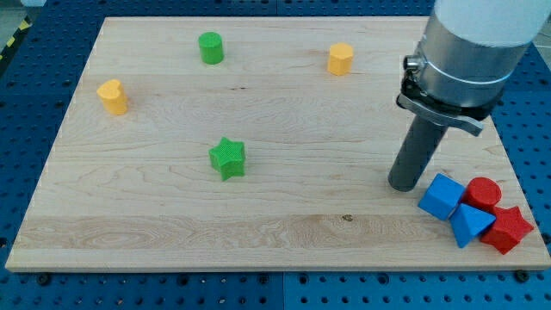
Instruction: Move your arm to the bottom of the yellow hexagon
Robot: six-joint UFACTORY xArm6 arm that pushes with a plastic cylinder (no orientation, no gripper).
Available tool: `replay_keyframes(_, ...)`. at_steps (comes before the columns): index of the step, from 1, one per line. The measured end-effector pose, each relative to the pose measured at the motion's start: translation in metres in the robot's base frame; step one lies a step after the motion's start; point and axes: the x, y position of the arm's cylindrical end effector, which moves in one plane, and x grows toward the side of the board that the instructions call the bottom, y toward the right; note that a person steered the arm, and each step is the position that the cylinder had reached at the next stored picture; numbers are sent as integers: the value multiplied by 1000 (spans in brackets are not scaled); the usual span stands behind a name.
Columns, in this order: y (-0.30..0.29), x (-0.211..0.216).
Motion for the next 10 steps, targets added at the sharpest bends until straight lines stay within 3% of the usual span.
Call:
replay_keyframes(3, -48, -42)
replay_keyframes(5, -50, -73)
replay_keyframes(8, -52, -79)
replay_keyframes(10, -61, -131)
